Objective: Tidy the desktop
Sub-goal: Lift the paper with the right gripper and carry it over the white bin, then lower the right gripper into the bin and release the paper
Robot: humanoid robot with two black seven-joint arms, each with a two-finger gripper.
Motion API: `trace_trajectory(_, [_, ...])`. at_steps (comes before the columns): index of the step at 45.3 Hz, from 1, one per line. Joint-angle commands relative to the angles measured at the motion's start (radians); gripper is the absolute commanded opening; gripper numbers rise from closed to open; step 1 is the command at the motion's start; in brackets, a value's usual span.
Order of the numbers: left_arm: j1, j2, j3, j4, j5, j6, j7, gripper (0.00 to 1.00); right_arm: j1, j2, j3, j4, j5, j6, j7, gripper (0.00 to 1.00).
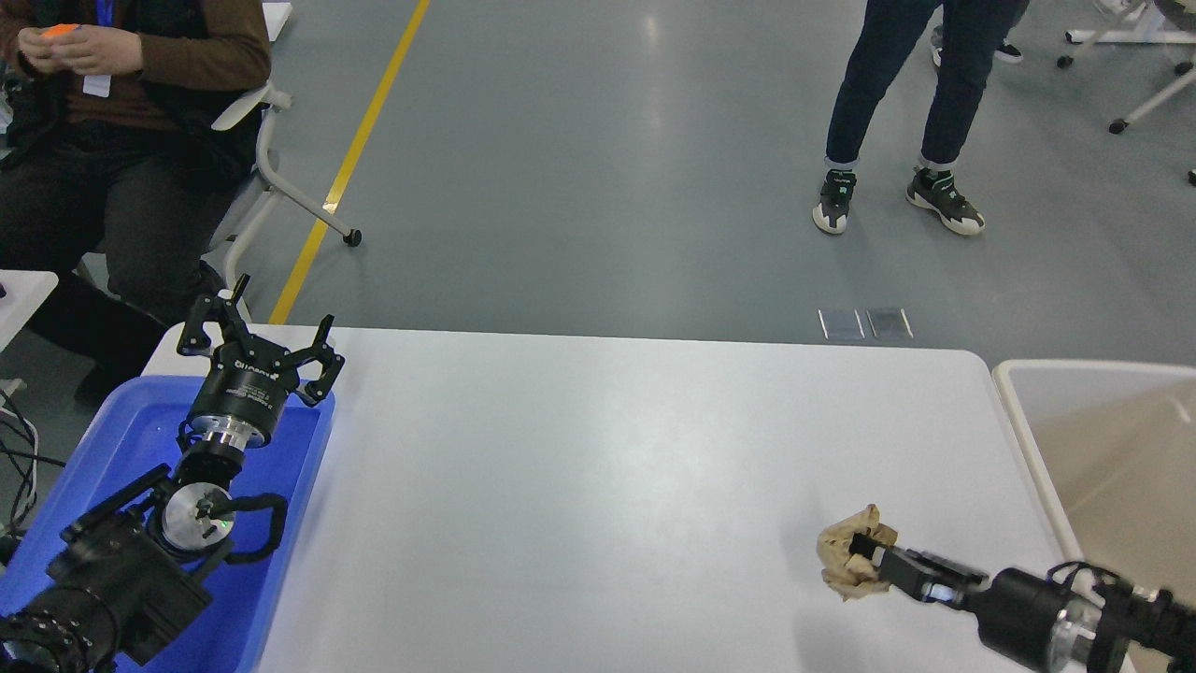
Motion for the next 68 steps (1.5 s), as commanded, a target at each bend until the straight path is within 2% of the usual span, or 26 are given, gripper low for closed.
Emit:
trace_trajectory(1, [0.000, 0.000, 0.000, 0.000, 0.001, -0.001, 0.000, 1.00, 0.128, -0.253, 0.034, 0.212, 0.187, 0.147, 0.026, 0.00])
trace_trajectory(6, [0.000, 0.000, 0.000, 0.000, 0.001, -0.001, 0.000, 1.00, 0.164, -0.395, 0.081, 0.303, 0.192, 0.207, 0.023, 0.00])
trace_trajectory(15, [0.000, 0.000, 0.000, 0.000, 0.001, -0.001, 0.000, 1.00, 0.179, -0.511, 0.176, 0.310, 0.232, 0.307, 0.023, 0.00])
trace_trajectory(24, [0.000, 0.000, 0.000, 0.000, -0.001, -0.001, 0.000, 1.00, 0.179, -0.541, 0.269, 0.275, 0.285, 0.373, 0.019, 0.00])
trace_trajectory(29, [0.000, 0.000, 0.000, 0.000, 0.001, -0.001, 0.000, 1.00, 0.201, -0.525, 0.264, 0.179, 0.302, 0.385, 0.017, 0.00])
trace_trajectory(42, [0.000, 0.000, 0.000, 0.000, -0.001, -0.001, 0.000, 1.00, 0.262, -0.327, 0.246, -0.330, 0.463, 0.531, -0.012, 0.00])
trace_trajectory(45, [0.000, 0.000, 0.000, 0.000, -0.001, -0.001, 0.000, 1.00, 0.262, -0.285, 0.241, -0.430, 0.526, 0.549, -0.037, 0.00])
trace_trajectory(55, [0.000, 0.001, 0.000, 0.000, -0.001, -0.001, 0.000, 1.00, 0.262, -0.091, 0.195, -0.771, 0.745, 0.554, -0.170, 0.00])
trace_trajectory(65, [0.000, 0.001, 0.000, 0.000, -0.001, 0.001, 0.000, 1.00, 0.260, 0.077, 0.190, -1.018, 0.799, 0.540, -0.195, 0.00])
trace_trajectory(68, [0.000, 0.000, 0.000, 0.000, -0.001, 0.001, 0.000, 1.00, 0.260, 0.120, 0.190, -1.079, 0.822, 0.538, -0.214, 0.00])
